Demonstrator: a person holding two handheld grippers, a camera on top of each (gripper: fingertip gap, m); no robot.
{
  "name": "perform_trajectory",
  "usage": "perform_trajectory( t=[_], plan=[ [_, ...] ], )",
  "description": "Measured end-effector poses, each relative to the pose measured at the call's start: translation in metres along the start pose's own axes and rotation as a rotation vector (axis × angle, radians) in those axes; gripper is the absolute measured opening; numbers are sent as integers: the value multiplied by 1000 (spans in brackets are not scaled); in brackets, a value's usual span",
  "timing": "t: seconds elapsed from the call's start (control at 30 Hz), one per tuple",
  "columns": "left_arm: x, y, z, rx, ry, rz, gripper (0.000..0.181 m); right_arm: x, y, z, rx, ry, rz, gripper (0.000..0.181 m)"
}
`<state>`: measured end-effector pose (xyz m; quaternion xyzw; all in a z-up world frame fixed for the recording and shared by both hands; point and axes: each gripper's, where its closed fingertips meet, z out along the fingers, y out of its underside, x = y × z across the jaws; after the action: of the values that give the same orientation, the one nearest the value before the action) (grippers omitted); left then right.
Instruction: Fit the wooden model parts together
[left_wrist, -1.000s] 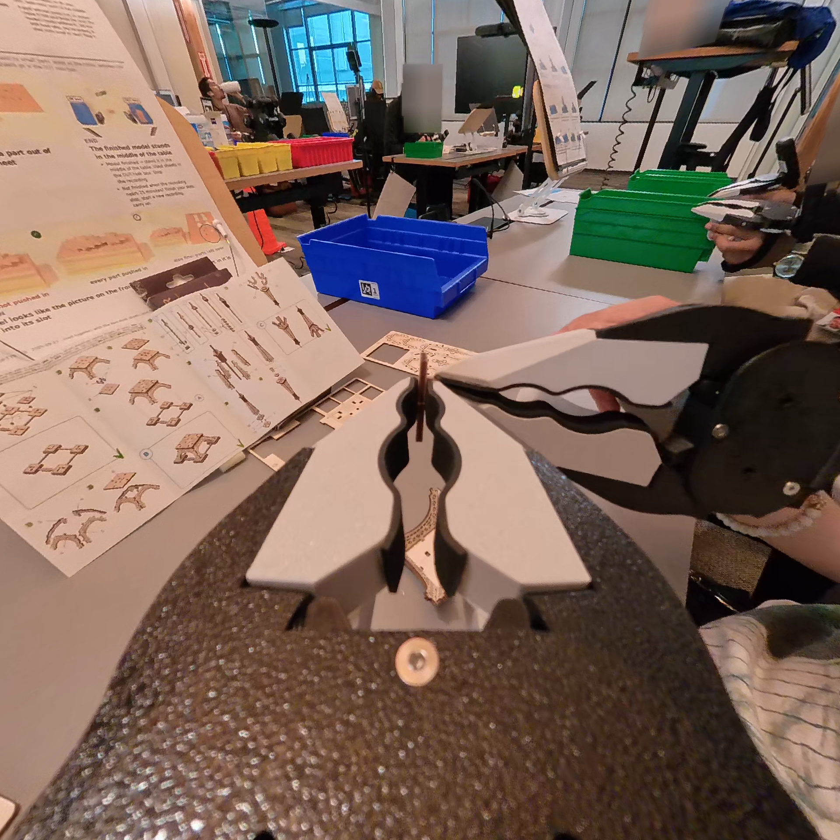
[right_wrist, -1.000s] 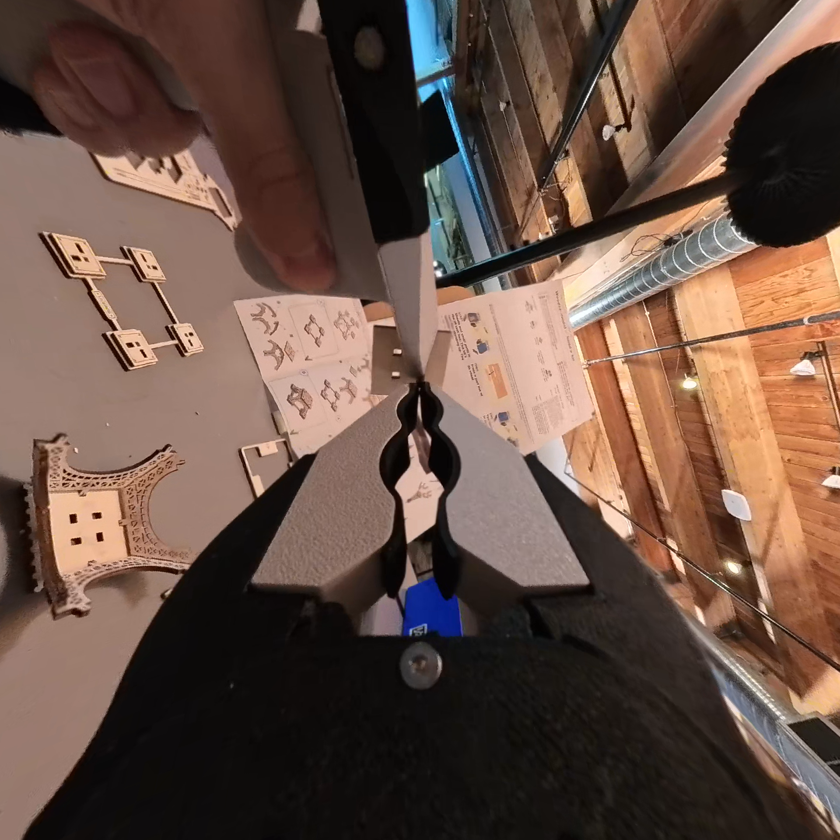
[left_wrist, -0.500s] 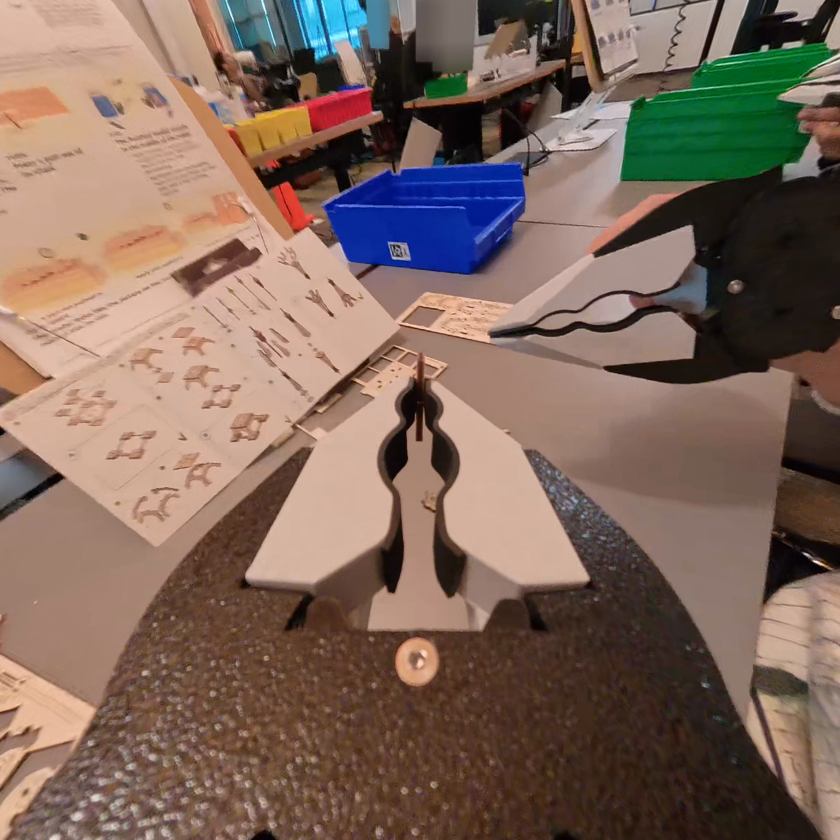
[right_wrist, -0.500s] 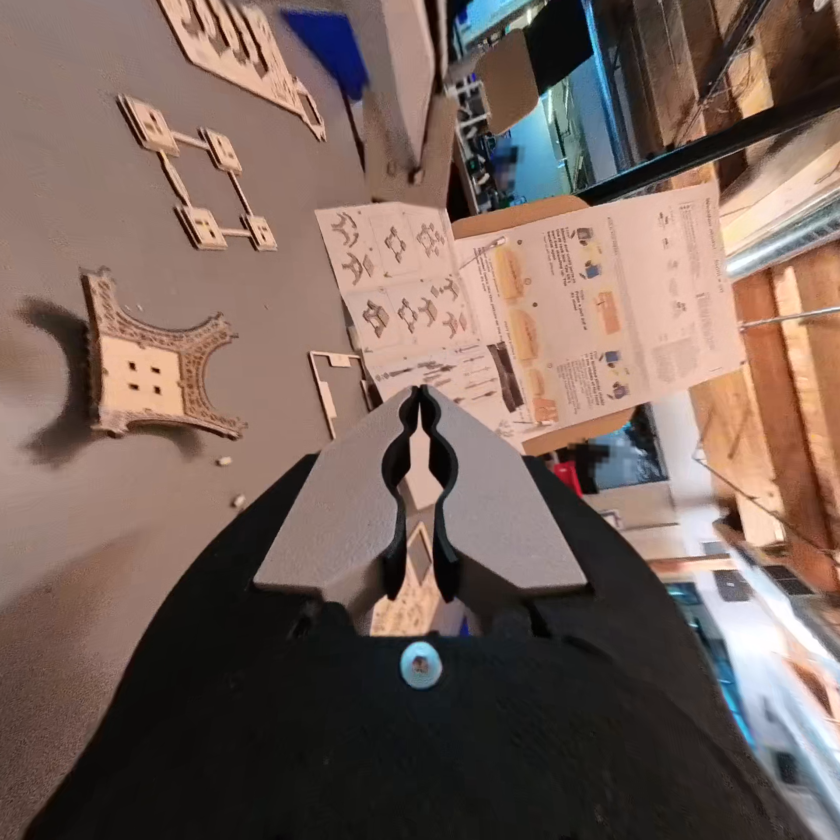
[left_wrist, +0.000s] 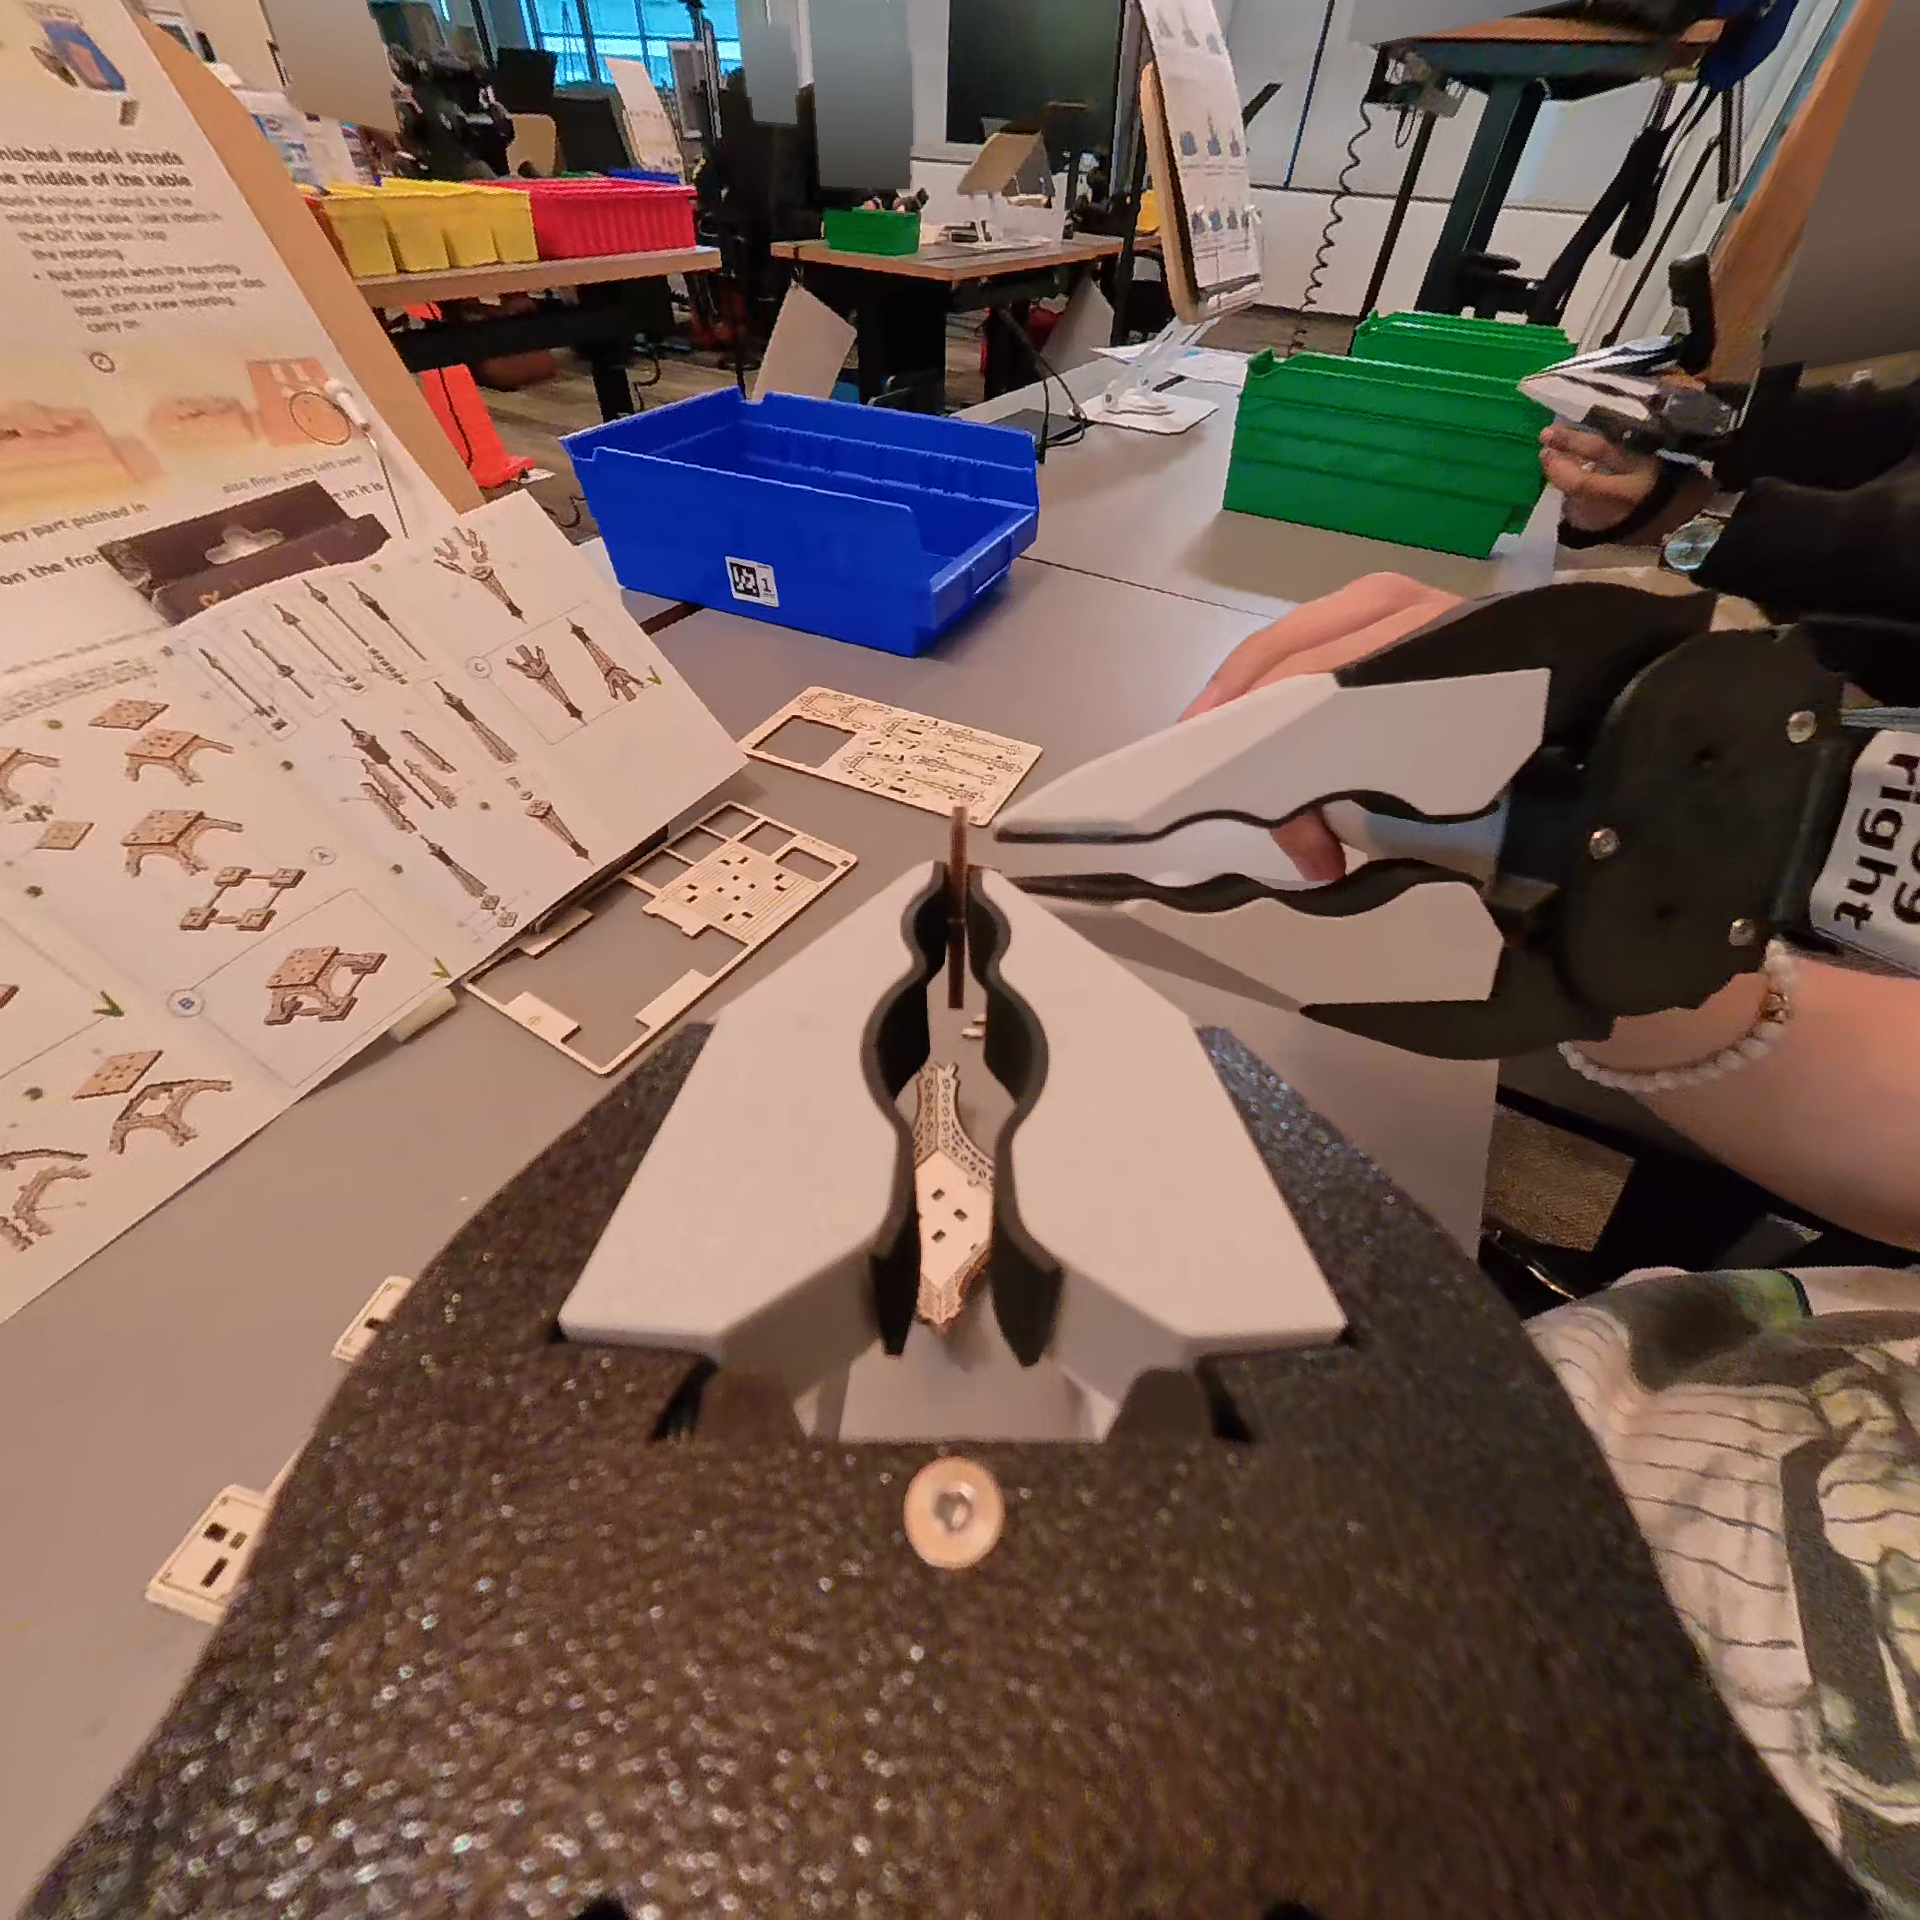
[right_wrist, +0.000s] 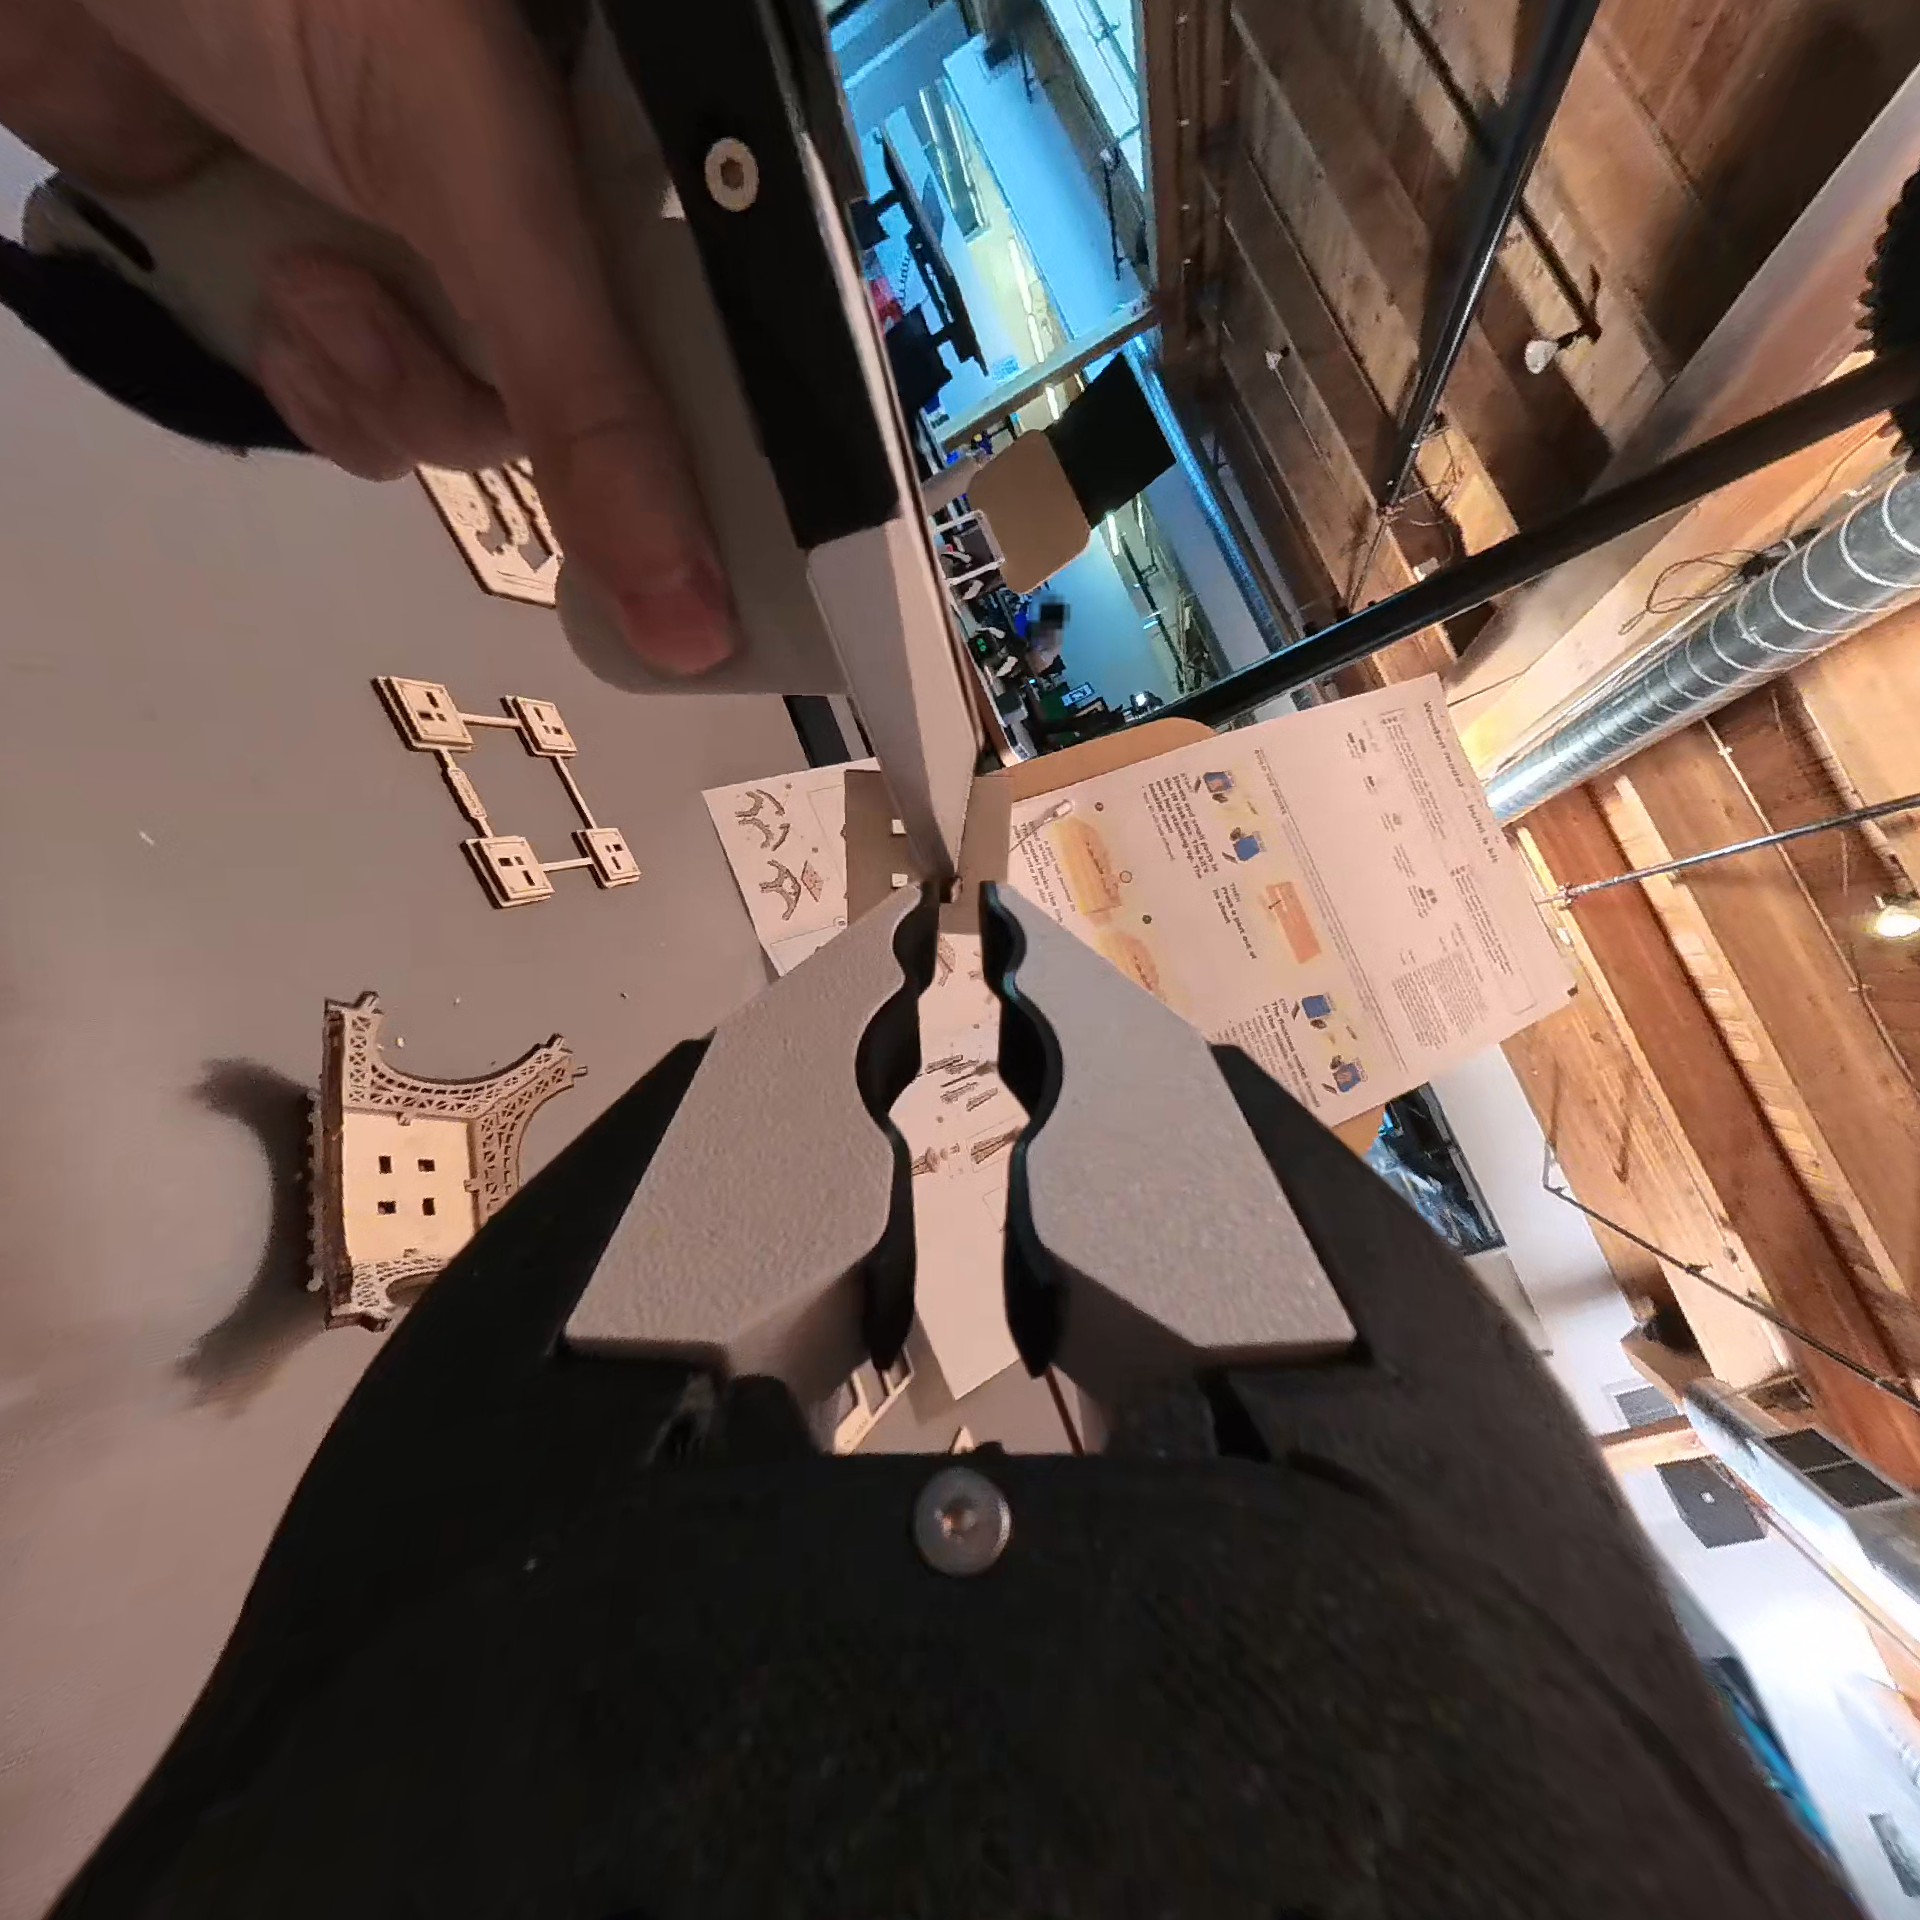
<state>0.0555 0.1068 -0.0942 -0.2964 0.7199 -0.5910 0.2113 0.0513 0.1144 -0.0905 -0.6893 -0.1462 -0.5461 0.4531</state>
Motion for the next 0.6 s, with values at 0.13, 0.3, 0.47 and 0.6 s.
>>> perform_trajectory(
  t=[0.13,0.3,0.47,0.6],
  plan=[
    [-1,-2,-3,4,-2,-2,0,-1,-3,2,3,2,-36,4],
    [0,-3,-4,10,2,-10,0,0,-3,6,-5,-4,-24,3],
    [-4,1,-3,-32,-54,64,0,-2,1,10,-35,-79,58,1],
    [-3,-3,-5,-23,-58,50,0,1,-2,9,1,-87,173,1]
  ],
)
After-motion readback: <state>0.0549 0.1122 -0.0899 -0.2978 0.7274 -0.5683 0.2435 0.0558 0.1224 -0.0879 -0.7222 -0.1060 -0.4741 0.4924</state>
